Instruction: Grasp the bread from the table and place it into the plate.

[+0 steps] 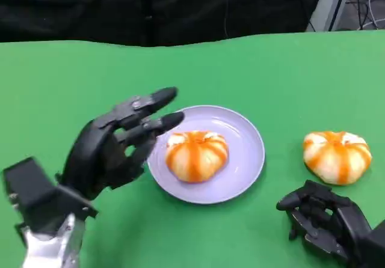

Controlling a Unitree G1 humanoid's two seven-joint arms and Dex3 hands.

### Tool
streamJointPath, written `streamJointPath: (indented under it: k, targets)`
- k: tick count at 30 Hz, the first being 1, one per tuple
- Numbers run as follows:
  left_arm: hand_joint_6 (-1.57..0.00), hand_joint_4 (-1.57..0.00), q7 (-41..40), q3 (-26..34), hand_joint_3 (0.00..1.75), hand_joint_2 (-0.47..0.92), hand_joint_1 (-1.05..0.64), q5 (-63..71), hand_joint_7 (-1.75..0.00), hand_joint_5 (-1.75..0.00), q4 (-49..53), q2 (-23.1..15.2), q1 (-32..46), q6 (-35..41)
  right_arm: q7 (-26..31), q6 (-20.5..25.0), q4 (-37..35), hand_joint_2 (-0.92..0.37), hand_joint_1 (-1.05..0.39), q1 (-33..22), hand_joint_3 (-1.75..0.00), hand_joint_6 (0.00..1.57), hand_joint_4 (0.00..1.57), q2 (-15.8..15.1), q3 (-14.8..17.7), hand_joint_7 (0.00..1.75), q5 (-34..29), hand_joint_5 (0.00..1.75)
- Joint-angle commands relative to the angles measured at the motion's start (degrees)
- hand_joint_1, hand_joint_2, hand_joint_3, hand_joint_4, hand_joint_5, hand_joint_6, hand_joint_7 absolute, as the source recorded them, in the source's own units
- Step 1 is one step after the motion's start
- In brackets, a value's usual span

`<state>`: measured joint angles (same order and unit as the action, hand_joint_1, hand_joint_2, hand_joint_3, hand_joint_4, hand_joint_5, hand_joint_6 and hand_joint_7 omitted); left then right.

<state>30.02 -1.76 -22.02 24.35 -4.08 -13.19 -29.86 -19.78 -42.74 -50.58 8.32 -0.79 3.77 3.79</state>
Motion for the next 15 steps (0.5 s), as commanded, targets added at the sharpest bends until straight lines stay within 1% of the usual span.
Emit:
streamJointPath:
  k: [1, 8, 15]
  targets:
    - [-0.65, -0.75, 2.6, 3.56, 0.42, 0.92, -0.65, -5.03, -0.03, -0.04, -2.98, 0.41, 3.31, 4.09, -0.4, 0.02, -1.0, -0.92, -0.28, -0.37, -0.46, 0.74, 0.67, -1.12, 0.37, 1.08, 0.52, 1.75]
    - [-0.66, -0.78, 6.3, 7.89, 0.42, 0.92, -0.62, -8.43, -0.02, -0.04, -3.1, 1.06, 6.03, 5.33, -0.34, -0.33, -1.58, -0.92, -0.27, -0.05, -0.46, 0.75, 0.66, -1.2, 0.42, 1.09, 0.4, 1.75]
    - [-0.68, -0.8, 7.89, 12.16, 0.4, 0.92, -0.64, -12.01, -0.02, -0.03, -5.02, 0.37, 10.05, 10.74, 0.41, -0.18, -1.09, -0.92, -0.29, -0.15, -0.45, 0.75, 0.67, -0.94, 0.25, 1.09, 0.02, 1.75]
